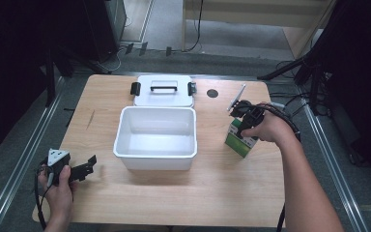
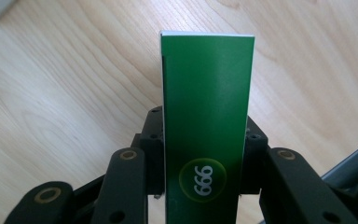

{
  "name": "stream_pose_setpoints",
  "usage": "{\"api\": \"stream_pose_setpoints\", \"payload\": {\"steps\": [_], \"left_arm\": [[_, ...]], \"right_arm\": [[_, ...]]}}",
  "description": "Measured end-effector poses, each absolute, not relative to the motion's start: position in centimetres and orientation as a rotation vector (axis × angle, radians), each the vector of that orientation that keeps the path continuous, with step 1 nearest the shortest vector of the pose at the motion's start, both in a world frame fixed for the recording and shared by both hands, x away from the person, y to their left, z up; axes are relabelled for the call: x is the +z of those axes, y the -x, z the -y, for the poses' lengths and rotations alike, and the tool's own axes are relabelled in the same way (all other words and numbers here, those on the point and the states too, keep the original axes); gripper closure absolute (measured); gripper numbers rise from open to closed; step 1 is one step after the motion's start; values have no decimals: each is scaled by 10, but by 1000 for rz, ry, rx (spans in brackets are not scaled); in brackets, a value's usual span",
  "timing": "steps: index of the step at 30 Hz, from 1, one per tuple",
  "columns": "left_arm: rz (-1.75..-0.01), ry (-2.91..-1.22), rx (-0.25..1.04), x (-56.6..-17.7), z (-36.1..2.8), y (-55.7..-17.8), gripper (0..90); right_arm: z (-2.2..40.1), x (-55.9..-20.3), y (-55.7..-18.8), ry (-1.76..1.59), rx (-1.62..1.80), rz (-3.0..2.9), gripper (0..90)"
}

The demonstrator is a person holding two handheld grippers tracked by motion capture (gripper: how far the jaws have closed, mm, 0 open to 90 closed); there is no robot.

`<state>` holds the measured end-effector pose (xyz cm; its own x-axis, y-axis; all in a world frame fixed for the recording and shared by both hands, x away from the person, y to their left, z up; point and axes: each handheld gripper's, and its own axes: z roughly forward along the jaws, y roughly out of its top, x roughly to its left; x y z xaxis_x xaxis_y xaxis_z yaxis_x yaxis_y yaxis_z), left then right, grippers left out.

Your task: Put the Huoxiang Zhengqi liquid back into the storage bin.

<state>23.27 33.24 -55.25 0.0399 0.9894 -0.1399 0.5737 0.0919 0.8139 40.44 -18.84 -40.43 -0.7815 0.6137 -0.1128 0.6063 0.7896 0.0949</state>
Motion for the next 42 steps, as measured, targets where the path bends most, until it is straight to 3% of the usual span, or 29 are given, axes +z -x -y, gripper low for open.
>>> {"api": "stream_pose_setpoints", "payload": {"steps": [17,42], "left_arm": [[-1627,-1569,709,-553,-332,-233,18],[-1627,-1576,708,-552,-332,-233,18]], "right_arm": [[180,-376,-389,-498,135,-2903,637],[149,-310,-375,-216,214,-2977,635]]}}
